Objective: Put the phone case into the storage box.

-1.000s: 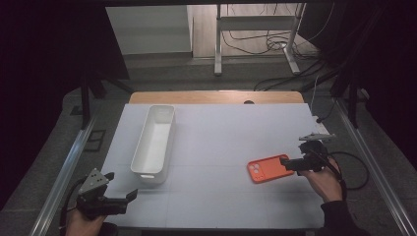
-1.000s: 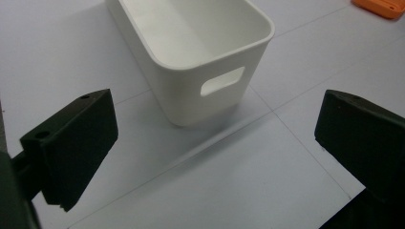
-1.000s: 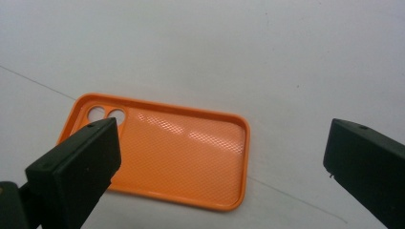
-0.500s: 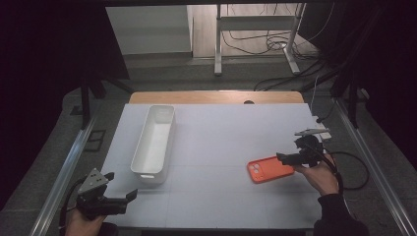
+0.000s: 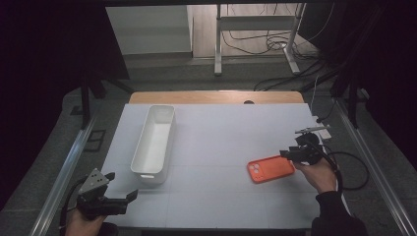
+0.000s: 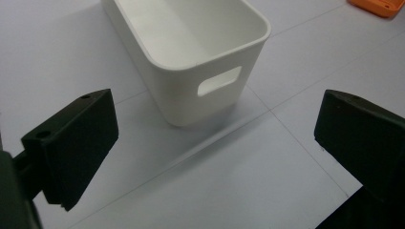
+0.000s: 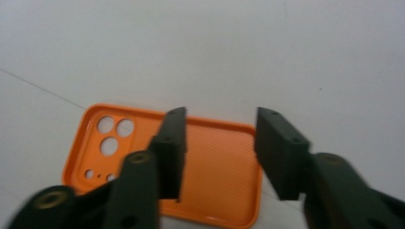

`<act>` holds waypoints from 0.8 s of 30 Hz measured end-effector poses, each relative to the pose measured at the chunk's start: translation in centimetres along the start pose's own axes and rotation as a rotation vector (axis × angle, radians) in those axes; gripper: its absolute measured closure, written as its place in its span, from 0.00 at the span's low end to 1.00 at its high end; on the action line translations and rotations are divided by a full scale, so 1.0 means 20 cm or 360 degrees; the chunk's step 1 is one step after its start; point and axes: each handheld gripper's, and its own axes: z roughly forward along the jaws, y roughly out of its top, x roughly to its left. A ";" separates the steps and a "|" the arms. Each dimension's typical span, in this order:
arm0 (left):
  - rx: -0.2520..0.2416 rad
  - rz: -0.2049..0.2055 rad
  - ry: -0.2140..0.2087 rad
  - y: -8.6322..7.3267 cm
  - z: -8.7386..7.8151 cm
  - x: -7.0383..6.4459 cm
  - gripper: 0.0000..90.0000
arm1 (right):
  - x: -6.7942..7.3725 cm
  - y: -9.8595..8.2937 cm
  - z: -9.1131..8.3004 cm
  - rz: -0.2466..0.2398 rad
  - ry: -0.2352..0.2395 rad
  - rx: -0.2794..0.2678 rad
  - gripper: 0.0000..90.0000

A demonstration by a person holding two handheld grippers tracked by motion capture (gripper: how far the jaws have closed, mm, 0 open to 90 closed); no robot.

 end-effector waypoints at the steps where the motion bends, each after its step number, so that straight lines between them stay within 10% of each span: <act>1: 0.0000 0.0001 0.0000 0.00 0.00 0.00 0.02 | 0.00 0.00 0.00 0.0004 0.0011 0.0017 0.77; 6: 0.0005 0.0011 0.0001 0.00 0.00 0.00 0.02 | -0.01 0.01 0.01 -0.0057 0.0019 0.0036 1.00; 24: 0.0006 0.0024 -0.0002 0.00 0.00 -0.01 0.02 | -0.03 -0.06 0.06 -0.0115 -0.0006 0.0133 1.00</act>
